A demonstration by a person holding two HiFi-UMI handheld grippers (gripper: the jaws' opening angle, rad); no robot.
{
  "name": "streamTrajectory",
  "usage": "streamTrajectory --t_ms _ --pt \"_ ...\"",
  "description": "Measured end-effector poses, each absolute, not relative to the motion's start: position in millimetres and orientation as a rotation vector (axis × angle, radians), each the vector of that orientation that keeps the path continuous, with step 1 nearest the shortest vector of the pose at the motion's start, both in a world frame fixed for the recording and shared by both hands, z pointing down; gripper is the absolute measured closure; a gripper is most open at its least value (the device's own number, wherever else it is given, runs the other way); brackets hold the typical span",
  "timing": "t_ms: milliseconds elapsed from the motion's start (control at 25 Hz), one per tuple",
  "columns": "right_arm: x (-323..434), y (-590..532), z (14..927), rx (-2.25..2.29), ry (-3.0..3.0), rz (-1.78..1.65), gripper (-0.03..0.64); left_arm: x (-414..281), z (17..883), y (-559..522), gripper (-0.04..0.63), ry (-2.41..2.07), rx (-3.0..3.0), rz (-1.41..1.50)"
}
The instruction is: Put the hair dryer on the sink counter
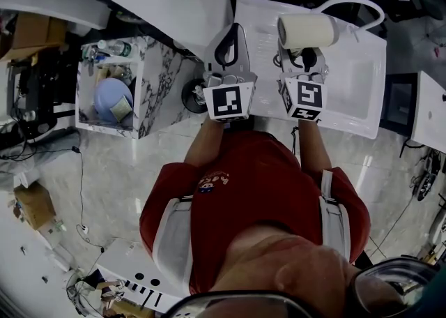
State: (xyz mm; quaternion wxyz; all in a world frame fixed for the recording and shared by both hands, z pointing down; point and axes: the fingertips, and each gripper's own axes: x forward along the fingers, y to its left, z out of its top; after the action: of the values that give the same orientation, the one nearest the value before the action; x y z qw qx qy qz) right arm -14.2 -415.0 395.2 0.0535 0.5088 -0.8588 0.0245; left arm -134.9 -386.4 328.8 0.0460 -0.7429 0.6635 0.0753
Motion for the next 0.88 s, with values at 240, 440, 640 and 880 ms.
streamTrajectory --t_ms 240,440,640,880 --pt "-23 -430 414 1.525 -2.572 0.117 0.431 -145 331 -393 0.594 2.041 -2.267 0.235" --pt "-30 -442 434 1.509 -2.542 0.159 0.431 -152 336 -396 0.594 2.057 -2.266 0.234" --pt "-38 -451 449 1.489 -2.522 0.191 0.431 -161 342 -401 0.594 2.081 -2.266 0.231" --pt "-48 -463 477 1.464 -2.485 0.254 0.431 -171 353 -407 0.595 2.097 -2.274 0.219"
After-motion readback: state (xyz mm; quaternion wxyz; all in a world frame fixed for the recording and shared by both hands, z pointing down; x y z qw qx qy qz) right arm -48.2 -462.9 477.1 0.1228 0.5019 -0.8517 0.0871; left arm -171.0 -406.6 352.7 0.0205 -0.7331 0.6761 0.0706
